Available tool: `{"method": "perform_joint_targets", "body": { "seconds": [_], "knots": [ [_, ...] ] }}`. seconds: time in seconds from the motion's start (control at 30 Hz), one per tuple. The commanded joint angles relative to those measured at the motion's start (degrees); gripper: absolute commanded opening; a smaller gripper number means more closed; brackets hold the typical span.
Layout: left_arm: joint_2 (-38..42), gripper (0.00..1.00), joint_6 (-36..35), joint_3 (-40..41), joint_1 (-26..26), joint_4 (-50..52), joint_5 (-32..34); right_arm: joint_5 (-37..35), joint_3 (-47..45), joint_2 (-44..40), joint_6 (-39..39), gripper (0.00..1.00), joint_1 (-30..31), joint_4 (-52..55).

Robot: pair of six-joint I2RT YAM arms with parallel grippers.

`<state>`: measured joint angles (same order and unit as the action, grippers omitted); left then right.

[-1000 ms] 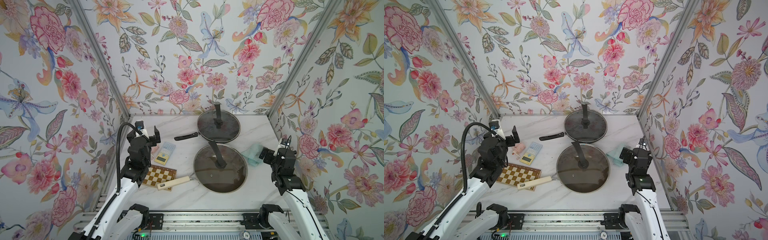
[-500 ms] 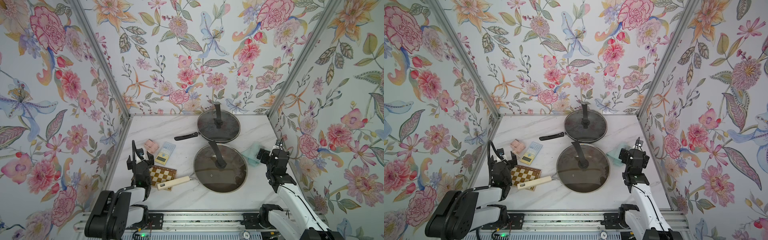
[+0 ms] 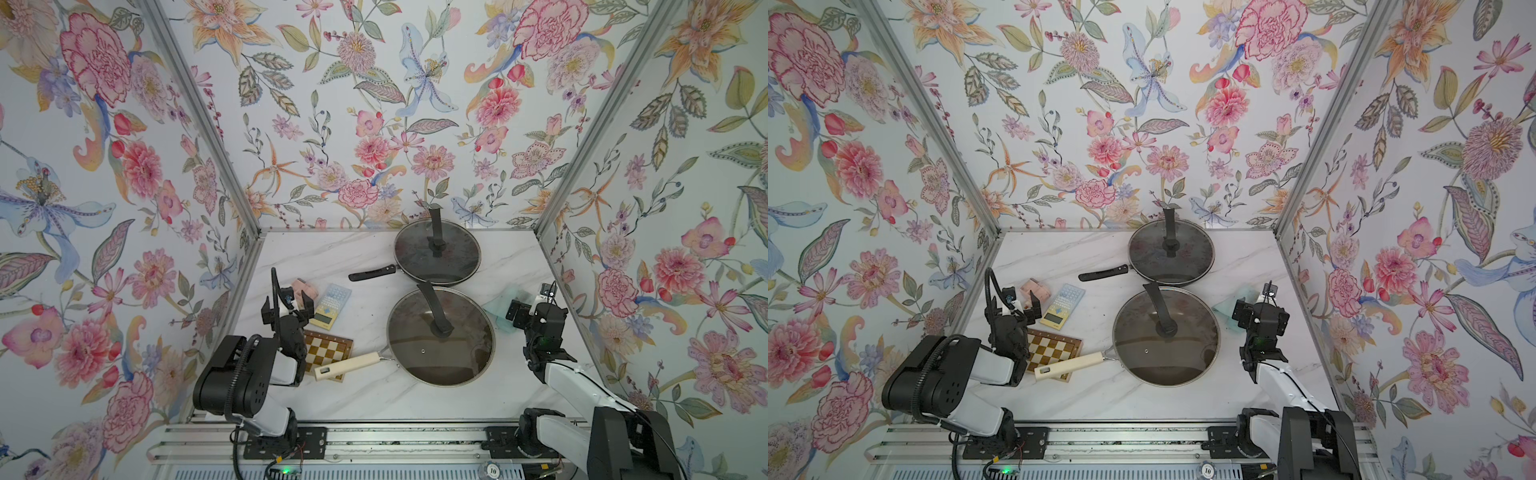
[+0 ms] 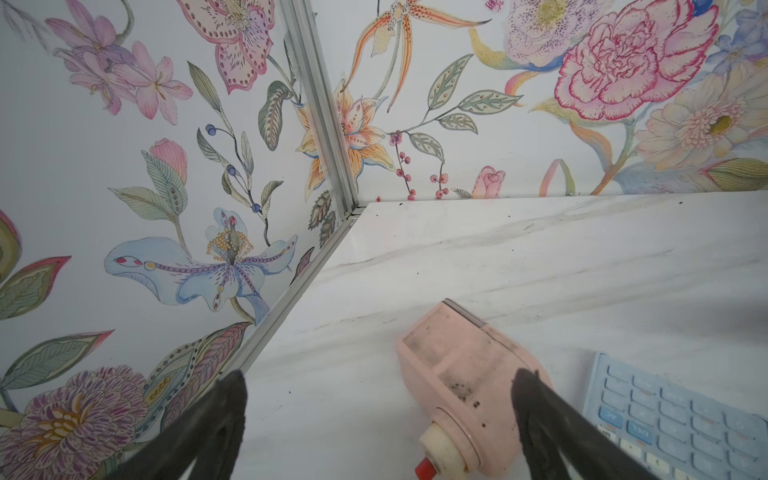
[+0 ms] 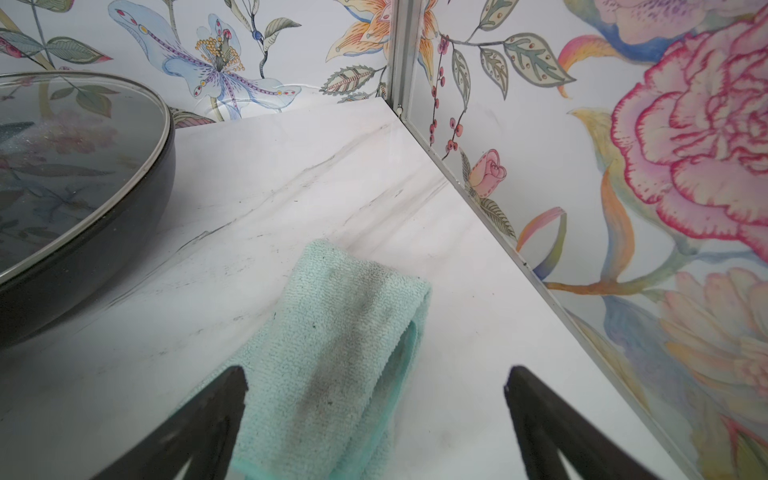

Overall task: Wipe the pot lid with a cloth
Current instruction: Reset both arms

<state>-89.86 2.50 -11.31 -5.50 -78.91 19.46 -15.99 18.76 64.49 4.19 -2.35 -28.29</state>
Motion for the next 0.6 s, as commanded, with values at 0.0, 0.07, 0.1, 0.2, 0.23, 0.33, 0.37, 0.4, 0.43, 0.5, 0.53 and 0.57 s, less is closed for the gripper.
{"method": "perform_joint_targets", "body": {
  "seconds": [0.0, 0.07, 0.1, 0.2, 0.23, 0.33, 0.37, 0.4, 0.43, 0.5, 0.53, 0.57],
  "knots": [
    [-0.8, 0.99, -0.6, 0.0, 0.5, -3.4, -0.8, 2.2, -3.0, 4.1, -2.1, 0.99, 0.4, -13.5],
    [-0.6, 0.99, -0.6, -0.1, 0.5, -3.0, -0.8, 2.8, -5.8, 8.3, -1.9, 0.99, 0.8, -24.2],
    [-0.8, 0.99, -0.7, -0.1, 0.5, -3.3, -0.8, 3.6, -6.3, 10.3, -1.4, 0.99, 0.7, -28.0],
    [-0.8, 0.99, -0.7, -0.1, 0.5, -3.3, -0.8, 7.8, -4.8, 15.9, -2.1, 0.99, 2.0, -32.1],
    [-0.7, 0.99, -0.7, -0.1, 0.6, -3.2, -0.8, 7.9, -4.5, 18.5, -3.7, 0.99, 3.2, -34.3],
    [-0.7, 0.99, -0.7, -0.1, 0.5, -3.1, -0.8, 9.0, -4.5, 25.2, -7.6, 0.99, 5.7, -42.2],
    [-0.7, 0.99, -0.7, -0.1, 0.5, -3.2, -0.8, 8.7, -3.6, 24.0, -7.3, 0.99, 5.8, -37.7],
    [-0.7, 0.99, -0.7, -0.1, 0.4, -3.1, -0.8, 8.0, -2.9, 23.5, -6.5, 0.99, 5.6, -35.2],
    [-0.7, 1.00, -0.7, -0.1, 0.5, -3.2, -0.8, 6.1, -2.3, 24.3, -5.5, 0.99, 5.4, -35.9],
    [-0.7, 0.99, -0.7, -0.1, 0.4, -3.1, -0.8, 6.8, -2.2, 24.3, -5.0, 0.99, 4.6, -35.4],
    [-0.7, 0.99, -0.7, -0.1, 0.4, -3.2, -0.8, 6.8, -2.0, 24.2, -5.0, 0.99, 4.6, -35.0],
    [-0.7, 0.99, -0.7, -0.1, 0.4, -3.2, -0.8, 6.6, -2.1, 24.4, -5.0, 0.99, 4.7, -35.6]
  ]
}}
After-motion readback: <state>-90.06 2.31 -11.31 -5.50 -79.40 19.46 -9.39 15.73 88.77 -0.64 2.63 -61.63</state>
